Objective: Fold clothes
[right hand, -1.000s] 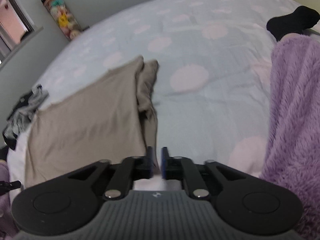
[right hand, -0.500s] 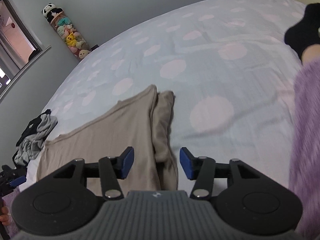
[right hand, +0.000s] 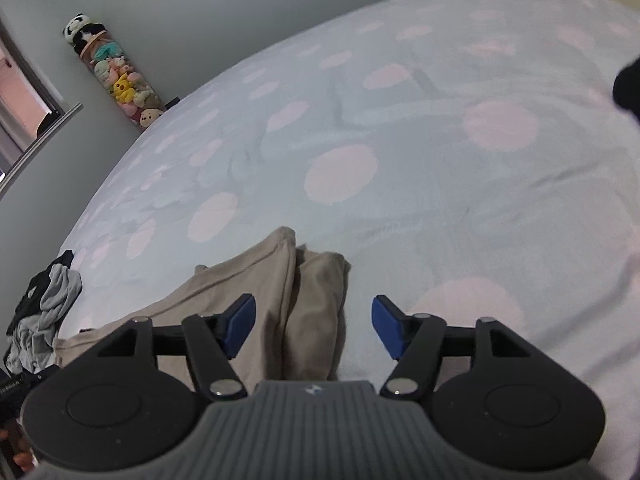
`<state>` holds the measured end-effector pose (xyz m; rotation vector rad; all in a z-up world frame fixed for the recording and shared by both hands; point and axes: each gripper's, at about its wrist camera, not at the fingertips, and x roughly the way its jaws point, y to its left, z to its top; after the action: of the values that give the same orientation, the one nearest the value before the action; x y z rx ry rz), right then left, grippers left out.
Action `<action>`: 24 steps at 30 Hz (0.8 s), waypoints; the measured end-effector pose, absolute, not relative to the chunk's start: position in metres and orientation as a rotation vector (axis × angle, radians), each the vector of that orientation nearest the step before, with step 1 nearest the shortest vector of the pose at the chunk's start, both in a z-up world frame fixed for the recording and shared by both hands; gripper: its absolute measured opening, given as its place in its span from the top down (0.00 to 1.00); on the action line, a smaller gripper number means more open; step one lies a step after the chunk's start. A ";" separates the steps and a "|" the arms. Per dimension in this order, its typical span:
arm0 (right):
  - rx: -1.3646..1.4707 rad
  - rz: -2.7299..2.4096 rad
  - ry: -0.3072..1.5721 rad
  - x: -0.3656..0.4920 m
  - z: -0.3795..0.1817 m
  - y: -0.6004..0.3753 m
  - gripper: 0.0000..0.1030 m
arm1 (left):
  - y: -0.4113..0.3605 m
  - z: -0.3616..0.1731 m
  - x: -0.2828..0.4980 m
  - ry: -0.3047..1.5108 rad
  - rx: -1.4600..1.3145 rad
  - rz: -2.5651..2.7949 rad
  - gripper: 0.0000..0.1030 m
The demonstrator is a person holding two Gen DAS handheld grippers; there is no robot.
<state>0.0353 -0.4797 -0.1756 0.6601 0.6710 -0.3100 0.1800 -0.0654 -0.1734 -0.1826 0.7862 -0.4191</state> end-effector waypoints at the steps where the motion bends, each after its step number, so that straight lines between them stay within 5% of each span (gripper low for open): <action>1: 0.659 -0.306 0.669 0.037 -0.177 -0.479 0.35 | -0.067 -0.174 0.179 0.780 -0.172 -0.416 0.62; 3: 0.635 -0.303 0.668 0.041 -0.179 -0.476 0.41 | -0.068 -0.174 0.178 0.771 -0.151 -0.411 0.66; 5: 0.604 -0.298 0.698 0.047 -0.182 -0.471 0.66 | -0.070 -0.174 0.177 0.770 -0.135 -0.412 0.70; 10: 0.547 -0.319 0.725 0.053 -0.176 -0.459 0.88 | -0.071 -0.173 0.176 0.777 -0.126 -0.426 0.83; 24: 0.454 -0.211 0.678 0.073 -0.090 -0.379 0.90 | -0.054 -0.152 0.166 0.776 -0.190 -0.470 0.85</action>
<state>0.0732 -0.3786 -0.0902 0.4541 0.6777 -0.2115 0.1663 -0.0544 -0.1518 -0.1902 0.7757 -0.4704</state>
